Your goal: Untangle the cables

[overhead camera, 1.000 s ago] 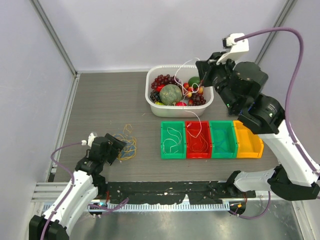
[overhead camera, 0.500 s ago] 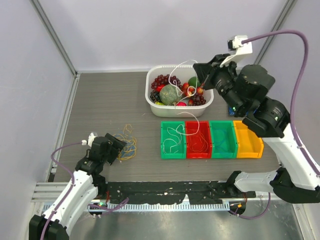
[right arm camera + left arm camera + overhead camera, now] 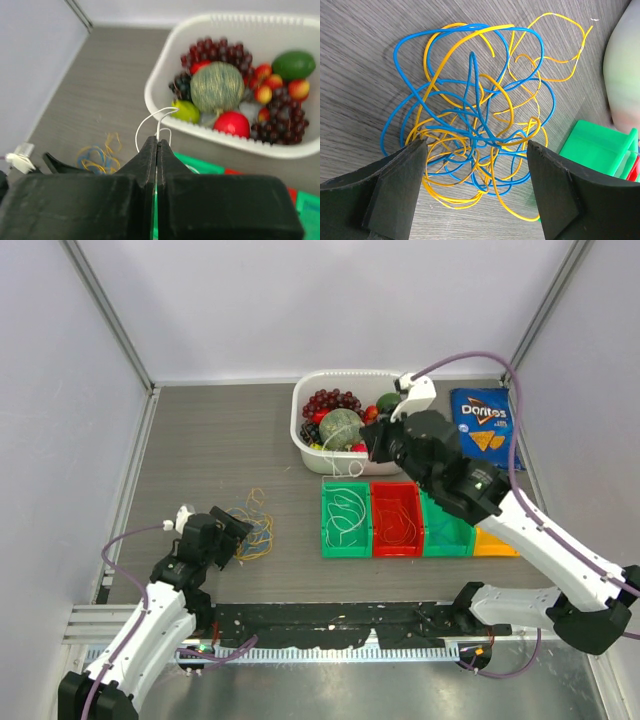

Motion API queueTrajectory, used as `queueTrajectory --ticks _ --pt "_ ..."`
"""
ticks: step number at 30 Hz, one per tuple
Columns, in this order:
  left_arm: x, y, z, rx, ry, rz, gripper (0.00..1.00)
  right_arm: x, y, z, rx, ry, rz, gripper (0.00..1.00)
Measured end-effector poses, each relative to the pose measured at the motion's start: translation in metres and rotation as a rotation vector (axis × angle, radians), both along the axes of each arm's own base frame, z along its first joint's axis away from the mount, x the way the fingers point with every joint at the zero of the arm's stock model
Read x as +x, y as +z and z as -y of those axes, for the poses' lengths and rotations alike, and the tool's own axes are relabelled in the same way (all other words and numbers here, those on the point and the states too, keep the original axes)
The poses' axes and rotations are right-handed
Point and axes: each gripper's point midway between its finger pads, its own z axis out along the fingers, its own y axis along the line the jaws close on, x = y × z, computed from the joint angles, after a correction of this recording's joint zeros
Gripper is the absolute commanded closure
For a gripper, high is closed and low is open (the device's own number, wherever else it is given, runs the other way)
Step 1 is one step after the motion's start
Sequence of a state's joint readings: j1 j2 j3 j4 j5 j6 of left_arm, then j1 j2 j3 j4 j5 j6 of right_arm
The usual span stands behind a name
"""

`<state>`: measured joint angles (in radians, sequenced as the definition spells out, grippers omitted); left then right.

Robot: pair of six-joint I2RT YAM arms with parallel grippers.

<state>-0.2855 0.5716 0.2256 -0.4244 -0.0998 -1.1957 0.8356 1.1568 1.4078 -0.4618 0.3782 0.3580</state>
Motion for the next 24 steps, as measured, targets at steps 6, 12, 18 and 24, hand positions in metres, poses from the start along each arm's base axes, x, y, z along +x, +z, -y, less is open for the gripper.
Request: queueTrajectory --ticks 6,12,18,24 --pt "0.000 0.000 0.000 0.001 -0.001 -0.002 0.15 -0.003 -0.095 0.008 -0.075 -0.066 -0.175 0.99" --pt "-0.001 0.000 0.000 0.003 -0.002 -0.002 0.15 -0.017 -0.125 0.021 -0.167 -0.061 -0.251 0.99" --pt "0.000 -0.001 0.000 0.003 -0.002 -0.004 0.15 -0.041 -0.156 0.011 -0.196 0.070 -0.349 0.99" --pt "0.000 -0.001 0.003 -0.007 -0.011 -0.005 0.14 -0.043 -0.238 0.003 -0.309 0.087 -0.494 0.99"
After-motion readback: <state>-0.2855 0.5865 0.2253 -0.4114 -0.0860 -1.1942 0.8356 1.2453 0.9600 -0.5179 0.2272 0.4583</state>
